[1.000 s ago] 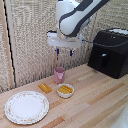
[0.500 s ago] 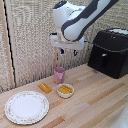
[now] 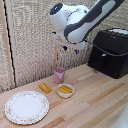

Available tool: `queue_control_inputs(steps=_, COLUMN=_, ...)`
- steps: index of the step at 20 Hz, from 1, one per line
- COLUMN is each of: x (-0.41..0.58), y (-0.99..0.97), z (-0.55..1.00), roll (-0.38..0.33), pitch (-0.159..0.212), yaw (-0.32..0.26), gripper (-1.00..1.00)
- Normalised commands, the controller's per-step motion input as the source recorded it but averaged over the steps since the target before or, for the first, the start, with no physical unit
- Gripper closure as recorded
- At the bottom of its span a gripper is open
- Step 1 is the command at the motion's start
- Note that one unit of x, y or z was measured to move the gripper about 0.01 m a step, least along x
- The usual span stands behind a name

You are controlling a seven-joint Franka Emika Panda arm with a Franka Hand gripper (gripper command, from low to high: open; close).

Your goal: Carefully navigate your gripper to the air fryer's handle. Confidently seize the handle using your gripper. Gradually bring the handle toward yourself to access the air fryer.

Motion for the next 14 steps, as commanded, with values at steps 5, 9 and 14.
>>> queue_control_inputs(steps=5, x=-0.292, y=-0.15, z=-0.24, roll=-0.361, pitch=-0.121, yaw=-0.033, gripper=-1.00)
queue_control_inputs(steps=9, x=-0.173, y=-0.28, z=-0.39, roll=-0.333, pitch=-0.084, yaw=-0.033, gripper=-1.00)
queue_control_inputs(steps=14, x=-0.050, y=-0.34, z=-0.43, roll=-0.314, pitch=-0.074, yaw=-0.007, gripper=-1.00)
